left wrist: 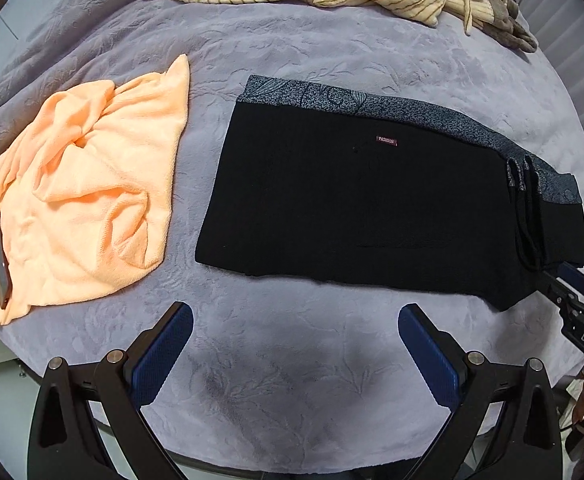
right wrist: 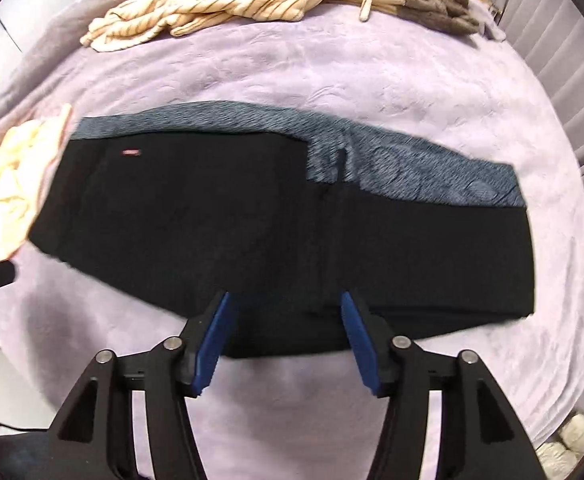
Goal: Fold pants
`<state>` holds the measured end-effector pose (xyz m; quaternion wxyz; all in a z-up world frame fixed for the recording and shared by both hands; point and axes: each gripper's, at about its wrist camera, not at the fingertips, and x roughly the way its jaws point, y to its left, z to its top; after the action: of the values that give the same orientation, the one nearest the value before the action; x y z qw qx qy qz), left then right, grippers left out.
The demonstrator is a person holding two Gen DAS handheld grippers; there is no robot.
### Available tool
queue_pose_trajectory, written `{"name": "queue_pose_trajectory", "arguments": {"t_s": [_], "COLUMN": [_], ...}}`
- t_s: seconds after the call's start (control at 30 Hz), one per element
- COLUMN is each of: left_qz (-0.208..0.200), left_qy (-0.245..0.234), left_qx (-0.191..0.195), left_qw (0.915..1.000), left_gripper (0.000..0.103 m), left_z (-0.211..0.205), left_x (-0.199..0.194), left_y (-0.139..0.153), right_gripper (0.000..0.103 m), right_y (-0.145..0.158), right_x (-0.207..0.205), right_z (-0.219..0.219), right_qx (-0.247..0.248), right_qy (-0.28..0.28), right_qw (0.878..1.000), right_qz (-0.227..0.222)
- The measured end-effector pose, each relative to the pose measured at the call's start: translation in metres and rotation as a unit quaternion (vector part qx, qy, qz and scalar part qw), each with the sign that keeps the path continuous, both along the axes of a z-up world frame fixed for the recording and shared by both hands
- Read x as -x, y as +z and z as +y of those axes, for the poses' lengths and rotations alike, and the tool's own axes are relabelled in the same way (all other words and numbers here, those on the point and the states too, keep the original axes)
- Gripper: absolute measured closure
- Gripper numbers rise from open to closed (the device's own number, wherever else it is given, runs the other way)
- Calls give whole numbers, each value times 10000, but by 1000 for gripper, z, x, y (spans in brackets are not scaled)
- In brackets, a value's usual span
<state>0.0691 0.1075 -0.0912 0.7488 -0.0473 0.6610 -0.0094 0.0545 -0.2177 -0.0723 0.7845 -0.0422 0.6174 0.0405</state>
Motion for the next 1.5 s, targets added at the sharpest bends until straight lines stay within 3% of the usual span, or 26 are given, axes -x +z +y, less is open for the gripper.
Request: {"name": "queue_pose_trajectory", "arguments": {"t_s": [0.4,0.8,0.87,0.97,1.13,1.2,1.5], "left_qz": [-55,-64,-89,19,-66,-93,-239], "left_qy": [-57,70,229,796,1333,1393,1734], "left_qx": [170,405,648,1198,2336,2619,2982], "left_qw": [9998,9991,9976,9896,9631,9549,9383], "left_gripper": [0,0,0,0,0,0,0], "left_z": [-5,-2,8,34,61,61,46], "left_x": [3,7,2,-4,-1,-1,-18], "left_y": [-3,-19,-28,-46,-67,-73,-105], "right_gripper": [37,36,37,36,36,36,36], "right_y": [-1,2,3,4,5,4,-3], "right_x": [14,30,31,33,36,36,36], "right_z": [4,7,7,7,7,8,14], "right_qx": [-533,-490,-495,-504,-516,-517,-414], "right_qy": [-346,-394,-395,-435,-430,-409,-280], "right_qw": [9972,9963,9961,9955,9944,9940,9927], "right_qz": [386,584,614,676,815,871,1098]}}
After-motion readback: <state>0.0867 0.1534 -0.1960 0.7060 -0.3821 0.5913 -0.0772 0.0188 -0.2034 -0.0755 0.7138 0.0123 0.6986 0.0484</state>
